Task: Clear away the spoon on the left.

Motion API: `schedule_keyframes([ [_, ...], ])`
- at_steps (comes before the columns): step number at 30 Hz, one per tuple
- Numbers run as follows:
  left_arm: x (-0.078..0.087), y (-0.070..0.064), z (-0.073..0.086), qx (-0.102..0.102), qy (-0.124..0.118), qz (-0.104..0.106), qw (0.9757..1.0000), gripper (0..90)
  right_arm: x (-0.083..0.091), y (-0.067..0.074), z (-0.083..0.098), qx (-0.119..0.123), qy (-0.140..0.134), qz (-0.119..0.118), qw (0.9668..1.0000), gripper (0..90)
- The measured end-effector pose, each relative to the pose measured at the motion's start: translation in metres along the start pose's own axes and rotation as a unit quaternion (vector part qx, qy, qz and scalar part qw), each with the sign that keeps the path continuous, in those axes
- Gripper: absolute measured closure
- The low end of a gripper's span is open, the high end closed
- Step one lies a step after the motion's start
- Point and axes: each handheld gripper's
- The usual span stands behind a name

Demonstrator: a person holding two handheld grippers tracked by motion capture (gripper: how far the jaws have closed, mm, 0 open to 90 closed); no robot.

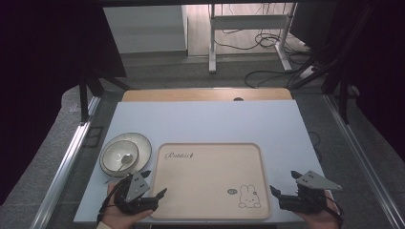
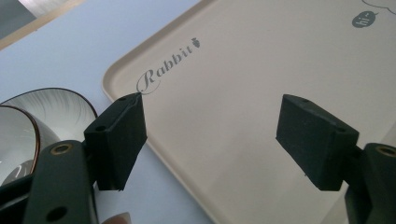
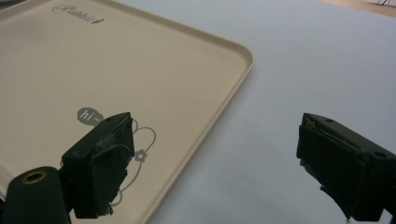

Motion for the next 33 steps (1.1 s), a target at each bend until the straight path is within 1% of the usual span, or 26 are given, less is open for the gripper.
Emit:
schedule_keyframes([
  [2, 0.0002, 0.0001, 0.0002, 0.002, 0.0, 0.001, 1.0, 23.8, 0.0003, -0.0007, -0.0003, -0.002, 0.001, -0.002, 1.0, 12.9],
  [3, 0.0006, 0.0005, 0.0, 0.009, -0.004, 0.004, 0.9999, 23.9, 0.0003, -0.0011, -0.0002, -0.002, 0.002, -0.005, 1.0, 13.3],
  [5, 0.0023, 0.001, -0.0015, 0.026, -0.02, 0.011, 0.9994, 23.9, -0.0001, -0.0016, 0.0, -0.001, 0.002, -0.007, 1.0, 13.6],
  [6, 0.003, 0.0008, -0.0024, 0.029, -0.024, 0.011, 0.9992, 24.0, -0.0001, -0.0017, 0.0001, 0.0, 0.003, -0.007, 1.0, 13.6],
  [7, 0.0031, 0.0005, -0.0029, 0.026, -0.025, 0.009, 0.9993, 24.0, -0.0002, -0.0019, 0.0003, 0.0, 0.003, -0.008, 1.0, 13.6],
  [11, 0.001, 0.0002, -0.003, 0.024, -0.022, 0.013, 0.9994, 24.0, -0.0007, -0.0028, 0.0013, 0.003, 0.004, -0.006, 1.0, 13.5],
  [15, 0.0013, 0.0007, -0.0026, 0.018, -0.02, 0.01, 0.9996, 24.0, 0.0005, -0.0072, 0.0006, -0.012, -0.002, -0.009, 0.9999, 13.0],
  [17, 0.0017, 0.0011, -0.002, 0.019, -0.021, 0.009, 0.9996, 24.0, 0.0015, -0.0088, 0.0009, -0.015, -0.004, -0.008, 0.9998, 13.0],
  [20, 0.0016, 0.0017, -0.0015, 0.018, -0.02, 0.007, 0.9996, 24.0, 0.0026, -0.0101, 0.0013, -0.014, -0.004, -0.006, 0.9999, 12.9],
  [26, 0.0013, 0.0003, -0.0018, 0.005, -0.013, 0.003, 0.9999, 24.0, 0.0009, -0.0088, 0.0019, -0.007, 0.003, -0.007, 0.9999, 12.9],
  [33, 0.0031, 0.0008, -0.0019, 0.005, -0.016, -0.002, 0.9999, 24.1, 0.0011, -0.0081, 0.0022, -0.003, 0.006, -0.006, 1.0, 12.9],
])
Point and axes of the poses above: each handheld gripper's, and its own axes: x roughly backward along the jaws, z roughly out of its underside, y roughly to its left, and after that the axes turned 10 degrees about -x, right-handed
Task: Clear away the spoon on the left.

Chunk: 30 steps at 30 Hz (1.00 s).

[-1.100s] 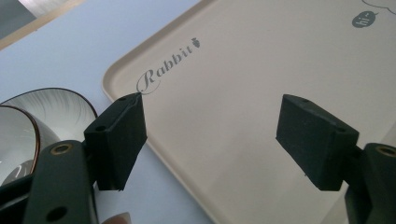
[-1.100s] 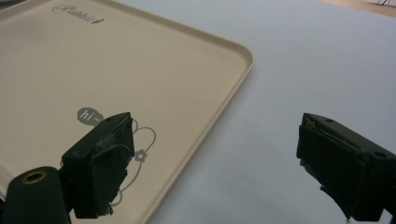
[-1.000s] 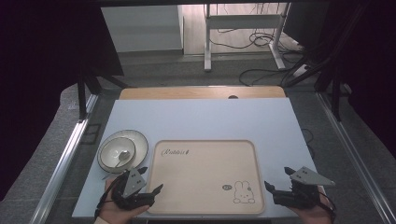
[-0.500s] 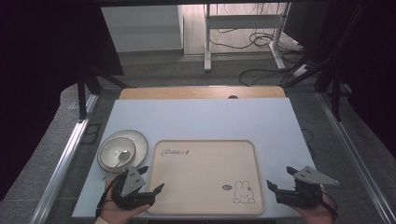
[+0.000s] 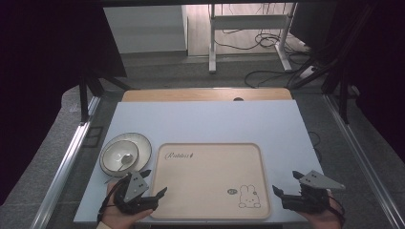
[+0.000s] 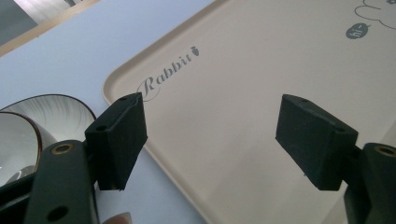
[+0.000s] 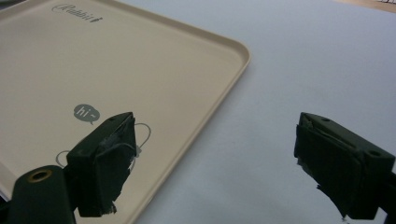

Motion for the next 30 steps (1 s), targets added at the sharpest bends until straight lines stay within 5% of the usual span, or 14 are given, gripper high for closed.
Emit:
schedule_keyframes([
  [30, 0.015, 0.003, -0.008, -0.019, -0.018, -0.036, 0.999, 24.2, -0.001, 0.001, 0.001, 0.008, 0.006, 0.01, 0.9999, 13.0],
])
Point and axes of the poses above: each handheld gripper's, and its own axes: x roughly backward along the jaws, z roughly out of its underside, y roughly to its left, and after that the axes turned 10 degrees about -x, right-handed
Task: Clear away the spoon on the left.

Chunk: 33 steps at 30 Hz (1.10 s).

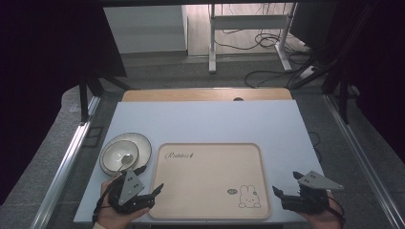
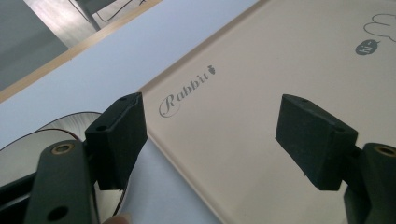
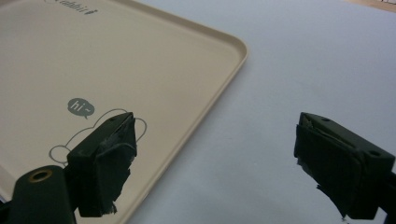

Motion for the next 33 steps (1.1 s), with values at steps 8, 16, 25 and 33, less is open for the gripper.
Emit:
schedule_keyframes([
  [8, 0.002, 0.002, 0.0, 0.0, 0.0, -0.004, 1.0, 24.2, 0.0, 0.0, 0.0, 0.001, 0.001, 0.002, 1.0, 13.1],
  [16, 0.012, 0.004, -0.006, -0.002, -0.014, -0.015, 0.9998, 24.2, 0.0, -0.001, 0.0, -0.003, 0.0, 0.004, 1.0, 13.1],
  [25, 0.016, 0.006, -0.006, 0.001, -0.015, -0.026, 0.9996, 24.2, 0.0, -0.001, 0.0, -0.001, 0.003, 0.004, 1.0, 13.1],
  [33, 0.019, 0.009, -0.006, 0.001, -0.016, -0.034, 0.9993, 24.3, 0.0, -0.001, 0.001, 0.001, 0.006, 0.002, 1.0, 13.2],
])
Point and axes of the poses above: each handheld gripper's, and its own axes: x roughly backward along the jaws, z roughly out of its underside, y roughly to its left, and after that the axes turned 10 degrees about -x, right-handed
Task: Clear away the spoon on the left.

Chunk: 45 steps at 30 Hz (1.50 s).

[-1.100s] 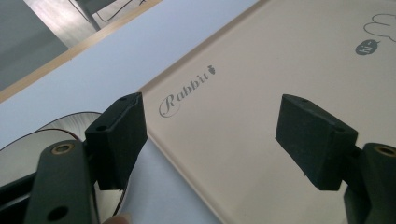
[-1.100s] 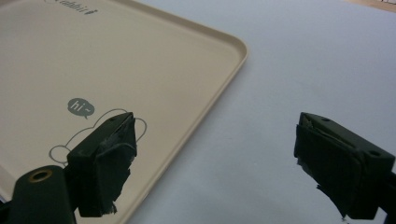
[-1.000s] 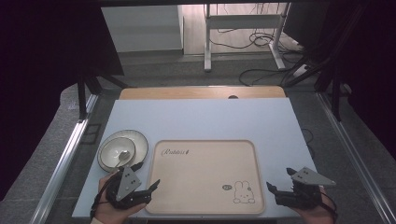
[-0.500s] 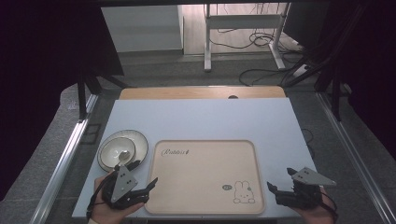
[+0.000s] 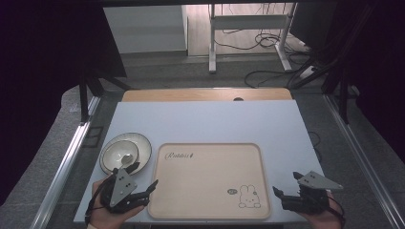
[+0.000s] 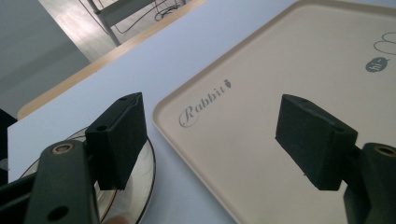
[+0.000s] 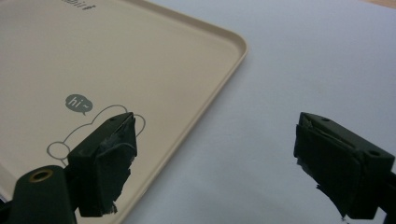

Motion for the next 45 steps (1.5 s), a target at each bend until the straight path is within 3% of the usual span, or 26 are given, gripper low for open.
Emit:
schedule_keyframes([
  [45, -0.0022, 0.0018, 0.0044, -0.011, 0.013, 0.0, 0.9999, 24.6, -0.0044, 0.0005, 0.0029, 0.018, 0.018, -0.007, 0.9996, 13.1],
])
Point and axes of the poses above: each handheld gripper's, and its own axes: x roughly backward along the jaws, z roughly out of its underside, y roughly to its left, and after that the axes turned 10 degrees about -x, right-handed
